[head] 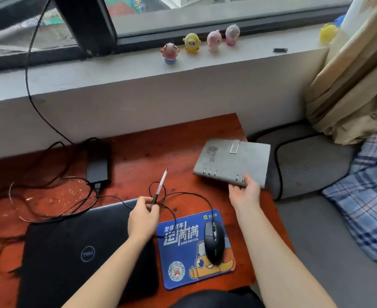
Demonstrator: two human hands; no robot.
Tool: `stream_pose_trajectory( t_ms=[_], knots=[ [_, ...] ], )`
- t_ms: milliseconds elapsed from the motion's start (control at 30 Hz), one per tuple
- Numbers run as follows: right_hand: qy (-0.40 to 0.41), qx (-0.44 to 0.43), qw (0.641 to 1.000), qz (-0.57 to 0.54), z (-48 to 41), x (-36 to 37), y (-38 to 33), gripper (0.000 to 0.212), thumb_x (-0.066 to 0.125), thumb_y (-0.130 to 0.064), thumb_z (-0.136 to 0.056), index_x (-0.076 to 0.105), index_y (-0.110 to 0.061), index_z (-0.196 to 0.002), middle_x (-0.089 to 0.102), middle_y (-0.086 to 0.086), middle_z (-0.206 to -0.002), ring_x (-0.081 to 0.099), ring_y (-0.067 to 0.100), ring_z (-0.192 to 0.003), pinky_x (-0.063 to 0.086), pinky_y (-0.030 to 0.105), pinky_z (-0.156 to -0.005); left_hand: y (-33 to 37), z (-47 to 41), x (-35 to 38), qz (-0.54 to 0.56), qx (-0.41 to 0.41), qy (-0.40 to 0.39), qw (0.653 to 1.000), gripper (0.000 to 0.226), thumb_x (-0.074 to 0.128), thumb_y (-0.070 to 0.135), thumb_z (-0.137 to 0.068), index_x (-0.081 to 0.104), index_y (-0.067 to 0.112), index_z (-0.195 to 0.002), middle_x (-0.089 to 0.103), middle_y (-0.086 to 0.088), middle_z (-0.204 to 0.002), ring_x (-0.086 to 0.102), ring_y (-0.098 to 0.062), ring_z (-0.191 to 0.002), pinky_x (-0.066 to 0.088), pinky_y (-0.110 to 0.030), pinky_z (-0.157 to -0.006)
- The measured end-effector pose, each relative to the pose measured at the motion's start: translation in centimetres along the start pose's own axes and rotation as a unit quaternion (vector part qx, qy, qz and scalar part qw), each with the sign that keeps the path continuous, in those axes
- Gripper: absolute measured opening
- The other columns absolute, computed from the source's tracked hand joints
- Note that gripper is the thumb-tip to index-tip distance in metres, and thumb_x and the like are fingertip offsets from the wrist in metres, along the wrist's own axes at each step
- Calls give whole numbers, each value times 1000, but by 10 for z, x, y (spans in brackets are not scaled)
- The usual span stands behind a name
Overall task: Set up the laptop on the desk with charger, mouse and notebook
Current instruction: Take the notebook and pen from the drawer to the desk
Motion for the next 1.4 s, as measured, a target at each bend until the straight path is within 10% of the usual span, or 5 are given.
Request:
stream_pose_trajectory(
  t_ms=[300,467,700,833,1400],
  knots=[
    [-63,110,992,-12,-18,14,60,53,44,-37,-106,32,-13,-151,37,15,-155,34,33,-146,38,48,-114,5,-7,-2,45,-41,29,998,12,57,25,-90,47,31,-91,74,7,-86,70,-14,-80,57,-43,-78],
    [-79,228,936,258,-6,-8,82,36,46,-43,-104,58,-10,-99,61,20,-129,64,29,-98,55,36,-69,12,-17,4,68,-52,18,996,13,56,24,-89,45,32,-92,75,8,-83,71,-13,-82,58,-48,-79],
    [-133,-368,489,779,-29,54,-21,28,74,-51,-81,69,-30,-98,65,-3,-99,62,21,-100,48,33,-85,9,-26,14,105,-89,16,990,15,54,20,-91,49,24,-105,74,12,-85,67,-15,-90,55,-42,-83],
    [-73,-338,341,874,-76,64,-52,102,72,-74,-67,34,-30,-152,28,15,-156,22,34,-146,21,48,-117,11,-31,18,142,-91,0,986,11,56,13,-93,52,22,-96,73,5,-87,63,-12,-77,50,-30,-60],
    [13,-295,347,890,-79,20,-19,117,45,-97,-61,13,-36,-155,32,15,-141,35,38,-127,38,53,-100,69,-93,100,-30,26,-37,999,20,68,21,-85,60,16,-102,64,6,-78,62,-19,-84,43,-28,-75]
  ],
)
Point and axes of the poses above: each hand's wrist, its own z-axis away from the middle knuckle, its own x-axis out of the palm, y = z × x, the point moved 6 cm from there along -z, towards the middle knuckle
